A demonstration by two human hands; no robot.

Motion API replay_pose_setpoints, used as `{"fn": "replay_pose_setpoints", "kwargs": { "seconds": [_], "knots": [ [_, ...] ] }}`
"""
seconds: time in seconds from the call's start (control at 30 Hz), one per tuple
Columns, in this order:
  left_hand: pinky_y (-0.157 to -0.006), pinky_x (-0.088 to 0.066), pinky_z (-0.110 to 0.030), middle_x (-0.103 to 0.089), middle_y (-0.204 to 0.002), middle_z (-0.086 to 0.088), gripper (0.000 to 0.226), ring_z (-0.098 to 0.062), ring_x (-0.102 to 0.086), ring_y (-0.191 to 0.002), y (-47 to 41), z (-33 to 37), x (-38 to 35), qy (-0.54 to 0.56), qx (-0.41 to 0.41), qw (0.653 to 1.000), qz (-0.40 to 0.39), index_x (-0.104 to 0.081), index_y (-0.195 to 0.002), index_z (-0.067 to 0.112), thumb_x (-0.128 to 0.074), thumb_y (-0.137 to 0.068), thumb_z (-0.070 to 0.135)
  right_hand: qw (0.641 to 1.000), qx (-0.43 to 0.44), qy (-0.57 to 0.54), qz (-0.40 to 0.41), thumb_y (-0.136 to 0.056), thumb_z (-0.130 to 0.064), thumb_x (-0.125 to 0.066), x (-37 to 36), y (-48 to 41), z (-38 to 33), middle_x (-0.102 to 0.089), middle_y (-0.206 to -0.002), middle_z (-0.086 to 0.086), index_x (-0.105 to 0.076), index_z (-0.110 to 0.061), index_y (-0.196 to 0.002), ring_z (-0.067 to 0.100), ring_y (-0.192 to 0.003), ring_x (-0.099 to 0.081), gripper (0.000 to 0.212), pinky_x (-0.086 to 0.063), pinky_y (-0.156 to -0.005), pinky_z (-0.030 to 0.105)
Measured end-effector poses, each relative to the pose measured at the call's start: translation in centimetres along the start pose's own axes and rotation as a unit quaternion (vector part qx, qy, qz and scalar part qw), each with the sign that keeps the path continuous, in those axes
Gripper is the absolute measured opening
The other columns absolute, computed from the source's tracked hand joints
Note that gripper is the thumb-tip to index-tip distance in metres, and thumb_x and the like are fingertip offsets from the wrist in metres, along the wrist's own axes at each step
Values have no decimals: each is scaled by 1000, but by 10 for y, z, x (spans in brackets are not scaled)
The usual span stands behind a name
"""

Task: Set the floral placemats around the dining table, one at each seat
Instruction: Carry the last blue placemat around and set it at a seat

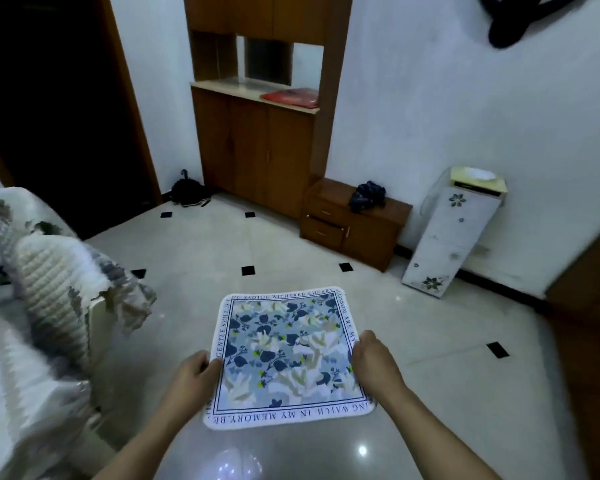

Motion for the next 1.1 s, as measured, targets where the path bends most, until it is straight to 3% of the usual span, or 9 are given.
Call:
{"fn": "replay_pose_setpoints", "kwargs": {
  "seconds": [0.13,0.27,0.43,0.6,0.73,0.8,0.97,1.03,1.1],
  "knots": [
    [-47,-40,-28,-64,-59,-8,30,-11,-58,-48,-75,55,-42,13,-12,999,-35,-52,-66,13,-54,-91,29,999,-33,-2,25,-96,-15,-37,33,-72,13,-62,-82,10,-39,-11,-84,26,-67,-54,13,-40,-57,31],
    [-48,-37,-29,-59,-58,-8,31,-9,-52,-48,-148,85,-36,14,-15,1000,-11,-48,-64,12,-56,-90,27,998,-49,-15,35,-94,-13,-39,37,-151,-2,-67,-89,18,-38,-12,-81,26,-67,-54,13,-38,-59,30],
    [-50,-38,-30,-57,-57,-7,31,-12,-50,-49,-235,80,-1,7,28,998,50,-47,-65,10,-57,-90,27,1000,24,-10,1,-94,-18,-39,-1,-280,-72,-68,-87,14,-32,-22,-72,12,-52,-46,24,-29,-42,24],
    [-56,-51,-39,-69,-69,-12,29,-22,-66,-60,-281,49,61,54,108,985,126,-57,-76,8,-52,-91,32,986,148,20,-80,-94,-22,-37,-65,-395,-210,-60,-77,6,-37,-18,-77,19,-58,-52,17,-36,-49,26],
    [-57,-51,-41,-71,-73,-12,28,-26,-66,-62,-281,20,127,95,176,949,244,-57,-78,9,-52,-92,33,942,296,56,-149,-95,-13,-38,-123,-429,-352,-64,-80,15,-44,-7,-89,30,-66,-60,10,-45,-56,33],
    [-57,-50,-40,-69,-73,-14,29,-28,-65,-62,-273,5,157,111,208,925,297,-54,-79,7,-53,-92,33,920,351,47,-169,-96,-11,-39,-145,-427,-416,-63,-78,14,-45,-4,-90,30,-67,-59,11,-42,-55,33],
    [-41,-45,-17,-72,-70,-1,25,-9,-68,-56,-263,-46,220,102,261,873,399,-57,-79,14,-53,-95,33,867,440,22,-233,-95,-15,-39,-223,-409,-553,-61,-80,15,-44,-8,-85,33,-71,-58,13,-39,-59,33],
    [-42,-45,-16,-74,-74,5,23,-6,-68,-58,-270,-71,246,107,273,857,424,-60,-81,18,-52,-95,35,851,466,23,-240,-95,-19,-38,-254,-402,-601,-60,-78,10,-43,-12,-84,32,-70,-58,15,-40,-59,33],
    [-47,-49,-25,-73,-73,3,25,-6,-67,-59,-278,-96,274,95,295,846,435,-61,-80,19,-51,-94,37,843,477,20,-248,-94,-18,-39,-279,-399,-638,-61,-78,12,-43,-11,-85,34,-71,-59,13,-39,-59,33]
  ]
}}
Point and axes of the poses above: each hand's wrist, its own y-axis away from the middle knuckle, its own x-axis out of the back of the hand, z = x × y, the point moved 8 cm from there along -y, towards the middle knuckle
